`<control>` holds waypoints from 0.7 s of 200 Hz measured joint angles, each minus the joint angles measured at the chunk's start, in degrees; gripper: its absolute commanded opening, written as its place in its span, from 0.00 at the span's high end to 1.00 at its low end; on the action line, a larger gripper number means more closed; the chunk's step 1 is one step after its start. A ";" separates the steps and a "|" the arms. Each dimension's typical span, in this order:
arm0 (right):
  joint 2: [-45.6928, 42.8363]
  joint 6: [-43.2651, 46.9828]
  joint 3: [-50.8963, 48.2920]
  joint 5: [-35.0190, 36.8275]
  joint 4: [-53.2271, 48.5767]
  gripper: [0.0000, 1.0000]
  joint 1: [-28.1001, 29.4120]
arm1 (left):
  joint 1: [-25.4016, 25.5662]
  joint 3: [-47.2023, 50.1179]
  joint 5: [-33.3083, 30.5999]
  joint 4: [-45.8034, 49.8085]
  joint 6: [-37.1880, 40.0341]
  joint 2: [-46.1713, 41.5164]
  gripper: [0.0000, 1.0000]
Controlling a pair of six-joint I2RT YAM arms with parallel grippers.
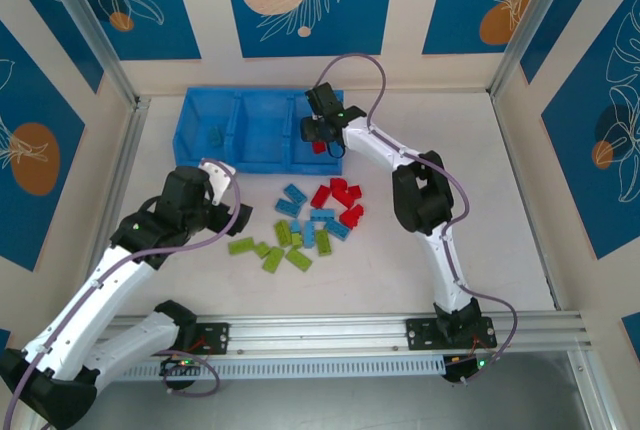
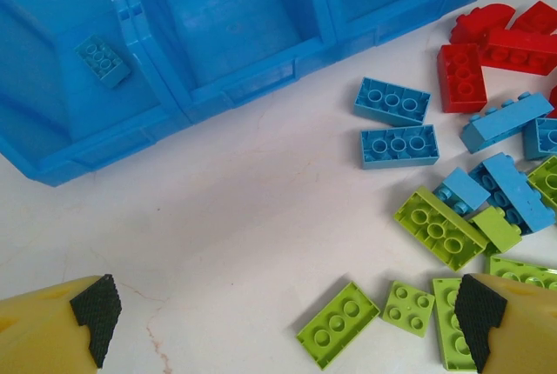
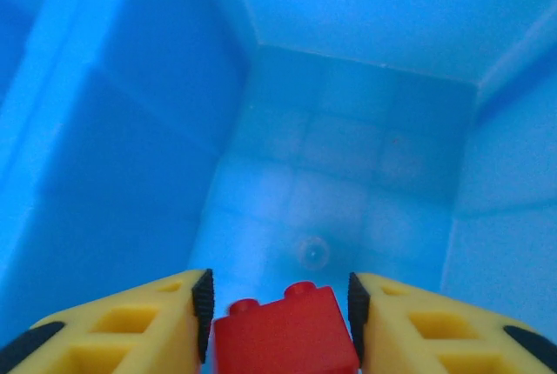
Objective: Sort the legos into containers by color
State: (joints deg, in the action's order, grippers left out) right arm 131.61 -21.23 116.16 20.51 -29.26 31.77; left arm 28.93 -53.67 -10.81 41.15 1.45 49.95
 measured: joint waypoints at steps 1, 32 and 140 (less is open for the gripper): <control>0.00 -0.24 0.15 -0.02 -0.13 0.49 0.04 | 0.00 0.00 -0.04 0.00 0.00 0.00 0.00; -0.94 -1.55 2.10 -1.05 -2.62 0.48 0.17 | -0.02 0.00 -0.44 0.00 0.00 0.28 0.00; -51.49 -5.64 -29.92 -12.13 -8.48 0.31 3.74 | -0.02 -5.07 -4.79 13.55 -38.01 7.45 0.12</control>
State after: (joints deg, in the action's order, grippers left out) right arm 80.12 -26.87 86.24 8.38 -37.74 35.51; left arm 28.91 -58.74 -15.59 54.70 -36.56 57.41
